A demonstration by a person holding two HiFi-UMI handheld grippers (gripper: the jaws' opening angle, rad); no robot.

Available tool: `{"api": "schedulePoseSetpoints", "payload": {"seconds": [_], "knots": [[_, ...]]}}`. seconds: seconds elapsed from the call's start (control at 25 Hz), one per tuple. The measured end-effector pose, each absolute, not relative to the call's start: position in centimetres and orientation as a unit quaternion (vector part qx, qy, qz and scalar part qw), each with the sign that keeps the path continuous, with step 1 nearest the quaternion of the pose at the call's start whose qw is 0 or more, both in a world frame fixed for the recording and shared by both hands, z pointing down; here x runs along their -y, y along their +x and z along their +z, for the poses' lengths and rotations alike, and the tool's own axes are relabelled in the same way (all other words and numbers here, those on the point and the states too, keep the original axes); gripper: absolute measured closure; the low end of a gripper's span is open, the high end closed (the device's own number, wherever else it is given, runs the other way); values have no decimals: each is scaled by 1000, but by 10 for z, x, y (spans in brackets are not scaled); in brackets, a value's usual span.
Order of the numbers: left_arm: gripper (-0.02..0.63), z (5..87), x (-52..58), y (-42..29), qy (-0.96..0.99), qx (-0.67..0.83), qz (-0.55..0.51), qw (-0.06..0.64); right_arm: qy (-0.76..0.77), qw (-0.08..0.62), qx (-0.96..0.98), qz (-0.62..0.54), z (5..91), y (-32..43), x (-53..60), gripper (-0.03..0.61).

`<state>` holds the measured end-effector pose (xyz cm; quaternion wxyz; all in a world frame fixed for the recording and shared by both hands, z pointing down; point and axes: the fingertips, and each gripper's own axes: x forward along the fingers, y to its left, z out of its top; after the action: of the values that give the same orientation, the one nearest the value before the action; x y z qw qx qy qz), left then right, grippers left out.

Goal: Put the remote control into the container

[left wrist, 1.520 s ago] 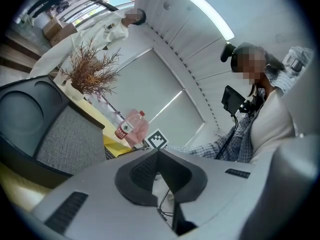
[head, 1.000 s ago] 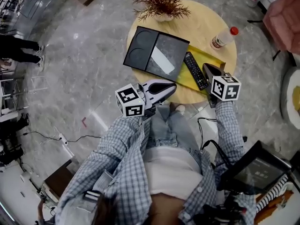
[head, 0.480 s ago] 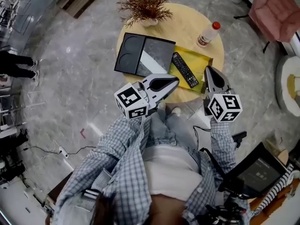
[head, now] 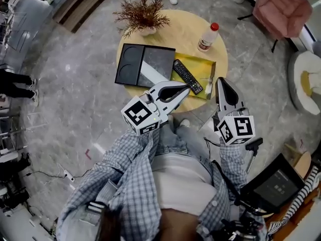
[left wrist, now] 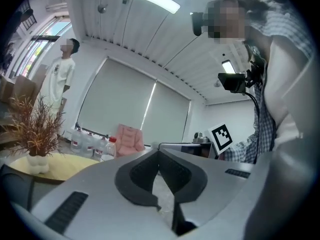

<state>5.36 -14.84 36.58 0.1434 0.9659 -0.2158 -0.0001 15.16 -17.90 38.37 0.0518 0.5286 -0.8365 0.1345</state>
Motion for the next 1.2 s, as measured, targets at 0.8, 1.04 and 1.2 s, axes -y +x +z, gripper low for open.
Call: {"api": "schedulePoseSetpoints", "payload": {"seconds": [0.8, 1.04, 1.2], "knots": [[606, 346, 156, 62, 970, 209, -15, 124, 530, -1, 842, 100, 360, 149, 165, 572], [606, 349, 155, 60, 970, 210, -9, 121, 531, -3, 841, 104, 361, 151, 165, 572], [606, 350, 155, 59, 970, 212, -8, 122, 530, -12, 840, 113, 361, 152, 166, 572]]}}
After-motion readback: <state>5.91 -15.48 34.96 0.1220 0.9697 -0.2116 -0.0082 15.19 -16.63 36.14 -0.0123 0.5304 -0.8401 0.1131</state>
